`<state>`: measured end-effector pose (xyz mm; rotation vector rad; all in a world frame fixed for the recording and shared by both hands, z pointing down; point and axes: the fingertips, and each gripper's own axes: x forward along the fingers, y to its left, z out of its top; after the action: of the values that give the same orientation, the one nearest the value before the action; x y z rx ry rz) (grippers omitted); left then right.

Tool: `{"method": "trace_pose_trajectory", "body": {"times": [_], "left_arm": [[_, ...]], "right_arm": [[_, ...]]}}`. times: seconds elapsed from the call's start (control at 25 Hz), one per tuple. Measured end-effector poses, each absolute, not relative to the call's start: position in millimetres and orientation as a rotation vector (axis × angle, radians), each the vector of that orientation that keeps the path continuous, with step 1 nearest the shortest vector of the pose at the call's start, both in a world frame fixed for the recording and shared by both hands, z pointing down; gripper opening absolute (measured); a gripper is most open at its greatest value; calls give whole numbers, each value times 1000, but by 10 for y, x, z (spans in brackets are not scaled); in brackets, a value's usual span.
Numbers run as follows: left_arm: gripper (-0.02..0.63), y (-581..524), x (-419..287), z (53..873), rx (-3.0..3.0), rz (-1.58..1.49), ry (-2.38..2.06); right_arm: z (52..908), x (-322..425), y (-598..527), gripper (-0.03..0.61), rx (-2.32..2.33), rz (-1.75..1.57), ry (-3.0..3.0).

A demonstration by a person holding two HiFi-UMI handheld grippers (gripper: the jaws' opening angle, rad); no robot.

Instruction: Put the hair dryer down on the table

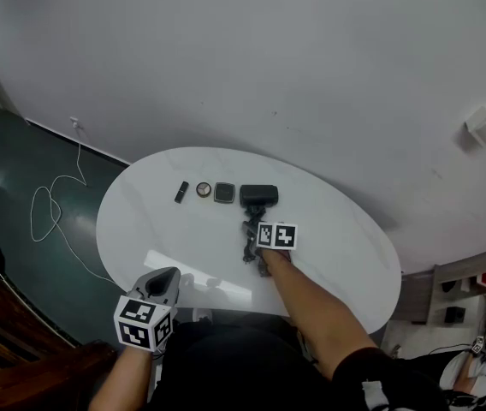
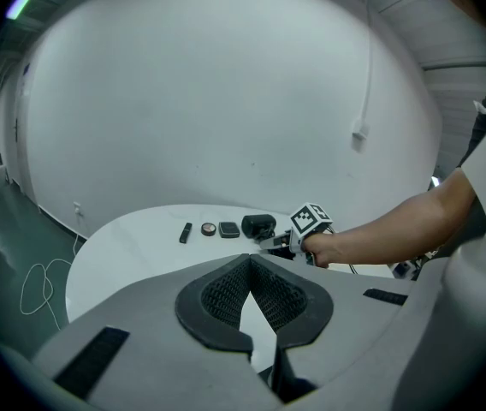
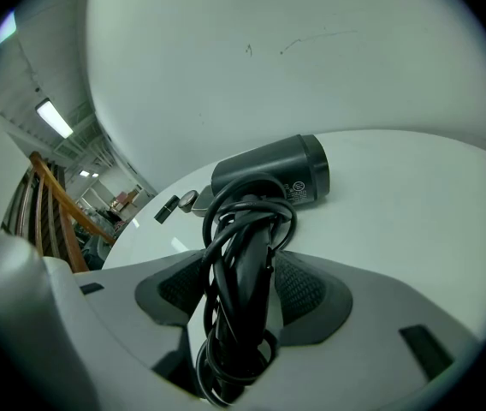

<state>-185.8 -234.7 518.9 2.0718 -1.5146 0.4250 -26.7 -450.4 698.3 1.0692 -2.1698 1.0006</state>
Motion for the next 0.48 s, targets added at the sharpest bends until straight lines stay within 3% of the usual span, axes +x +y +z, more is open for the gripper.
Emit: {"method": "trace_pose_trajectory", "body": {"times": [0.48], "left_arm": [[11,-2442,-1779,5213,2126,436,-1459]], "right_arm": [[6760,-25,-4257,247,1106,914,-2208]]}}
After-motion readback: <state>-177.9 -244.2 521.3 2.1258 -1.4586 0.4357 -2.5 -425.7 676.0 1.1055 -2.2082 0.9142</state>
